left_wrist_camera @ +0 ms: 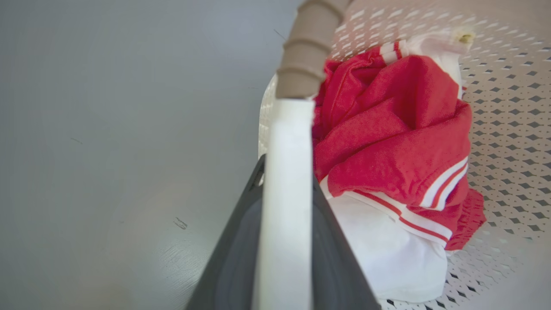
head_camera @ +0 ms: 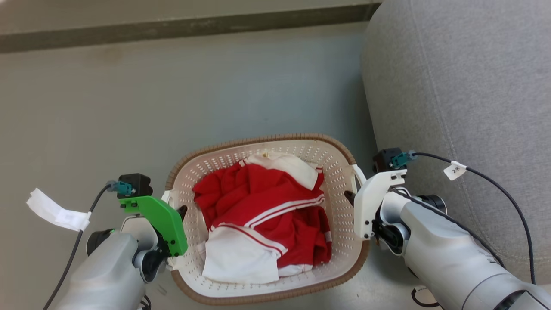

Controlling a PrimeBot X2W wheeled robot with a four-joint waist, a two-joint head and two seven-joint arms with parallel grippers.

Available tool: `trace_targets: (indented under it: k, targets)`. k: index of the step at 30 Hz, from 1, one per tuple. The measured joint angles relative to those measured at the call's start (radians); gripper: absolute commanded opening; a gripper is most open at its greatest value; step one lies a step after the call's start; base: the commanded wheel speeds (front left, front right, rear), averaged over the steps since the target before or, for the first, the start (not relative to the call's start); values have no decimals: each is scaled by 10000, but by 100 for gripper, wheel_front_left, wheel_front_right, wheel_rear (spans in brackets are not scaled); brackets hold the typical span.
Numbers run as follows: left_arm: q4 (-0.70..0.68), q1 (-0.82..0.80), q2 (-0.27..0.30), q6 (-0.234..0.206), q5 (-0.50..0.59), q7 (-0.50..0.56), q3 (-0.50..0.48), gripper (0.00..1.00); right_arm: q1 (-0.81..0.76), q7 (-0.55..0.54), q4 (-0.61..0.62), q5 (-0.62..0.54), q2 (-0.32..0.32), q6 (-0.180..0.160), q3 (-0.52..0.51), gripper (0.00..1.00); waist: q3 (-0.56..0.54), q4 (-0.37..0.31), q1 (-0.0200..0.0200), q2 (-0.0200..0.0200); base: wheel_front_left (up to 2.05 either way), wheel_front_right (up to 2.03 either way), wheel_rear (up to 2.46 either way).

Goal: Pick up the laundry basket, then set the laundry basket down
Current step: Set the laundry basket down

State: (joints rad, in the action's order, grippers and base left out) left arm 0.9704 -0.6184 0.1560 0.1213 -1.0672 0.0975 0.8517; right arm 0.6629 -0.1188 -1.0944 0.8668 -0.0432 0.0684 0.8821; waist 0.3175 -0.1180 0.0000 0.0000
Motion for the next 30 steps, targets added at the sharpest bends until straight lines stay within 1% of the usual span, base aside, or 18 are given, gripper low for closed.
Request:
trace_targets:
  k: [2, 9, 12, 13, 17, 20, 22, 30]
  targets:
    - [-88, -38, 42, 0, 4, -180, 0, 0, 48, 205, 71, 58, -21, -65, -27, 0, 246, -7, 0, 0, 0, 0, 0]
    - [-221, -329, 203, 2, 6, -510, 19, 0, 140, 777, 203, 58, -6, -127, -25, 0, 1173, -32, 1, 0, 0, 0, 0]
    - [-314, -615, 286, 2, 17, -681, 27, 0, 439, 955, 234, 58, -6, -194, -27, 0, 1584, -40, 0, 0, 0, 0, 0]
    - [-353, -744, 324, 2, 33, -740, 27, 0, 557, 1051, 270, 58, -6, -267, -35, 0, 1725, -42, 0, 0, 0, 0, 0]
    - [-443, -1239, 489, 4, 88, -936, 19, 0, 951, 1396, 397, 58, 0, -280, -77, 0, 2281, -49, 0, 0, 0, 0, 0]
    - [-479, -1523, 541, 6, 161, -1081, 17, 0, 1184, 1611, 458, 59, 2, -378, -104, 0, 2702, -55, 1, 0, 0, 0, 0]
    - [-495, -1710, 569, 6, 163, -1087, 23, 0, 1333, 1678, 472, 63, 2, -437, -109, 0, 2984, -59, 1, 0, 0, 0, 0]
    - [-491, -2247, 673, 6, 259, -1116, 196, 0, 1723, 1812, 477, 165, -2, -439, -58, 0, 4016, -72, 2, 0, 0, 0, 0]
